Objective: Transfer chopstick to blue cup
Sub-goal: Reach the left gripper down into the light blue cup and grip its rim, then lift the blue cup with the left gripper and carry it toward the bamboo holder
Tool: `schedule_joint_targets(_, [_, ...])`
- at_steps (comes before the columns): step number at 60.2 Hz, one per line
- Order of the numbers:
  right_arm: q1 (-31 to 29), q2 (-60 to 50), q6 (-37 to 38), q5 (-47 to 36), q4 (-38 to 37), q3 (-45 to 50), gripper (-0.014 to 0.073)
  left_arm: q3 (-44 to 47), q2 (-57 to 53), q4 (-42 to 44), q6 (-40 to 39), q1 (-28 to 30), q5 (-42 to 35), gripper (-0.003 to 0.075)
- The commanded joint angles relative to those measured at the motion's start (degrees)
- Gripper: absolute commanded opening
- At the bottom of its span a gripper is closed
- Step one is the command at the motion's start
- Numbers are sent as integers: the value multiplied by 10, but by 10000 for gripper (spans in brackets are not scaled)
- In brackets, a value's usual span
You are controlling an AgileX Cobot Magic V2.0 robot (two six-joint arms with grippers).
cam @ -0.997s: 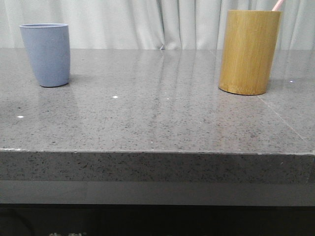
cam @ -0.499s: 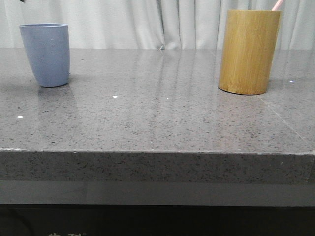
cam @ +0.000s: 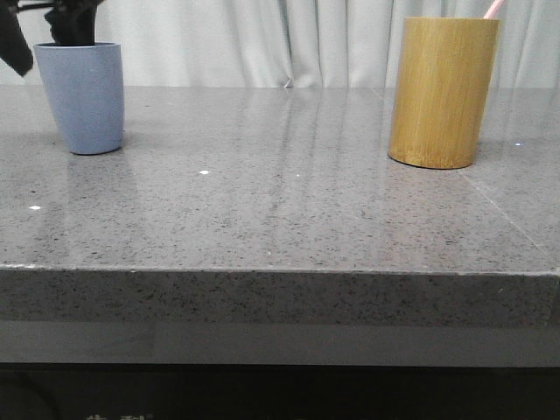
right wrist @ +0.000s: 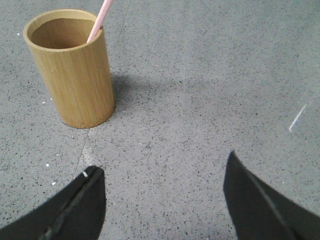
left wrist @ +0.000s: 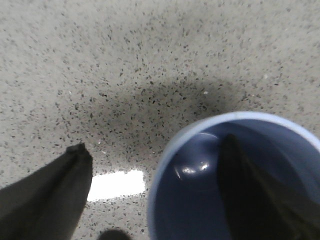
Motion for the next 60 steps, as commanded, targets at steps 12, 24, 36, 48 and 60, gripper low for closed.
schedule_joint_targets(12, [-3,2,-5,-38,-3,-19,517,-22,-29,1,0,-4,-13,197])
schedule_joint_targets(24, [-3,2,-5,-38,-3,-19,517,-22,-29,1,0,-4,-13,52])
schedule_joint_targets(36, [-3,2,-5,-38,-3,-19,517,-36,-29,-3,0,-4,-2,-19])
schedule_joint_targets(48, [-3,2,-5,-38,-2,-19,517,-88,-29,-50,0,-27,35,-19])
schedule_joint_targets(60, [-3,2,-5,-38,7,-19,517,-128,-28,-45,0,-103,34,-19])
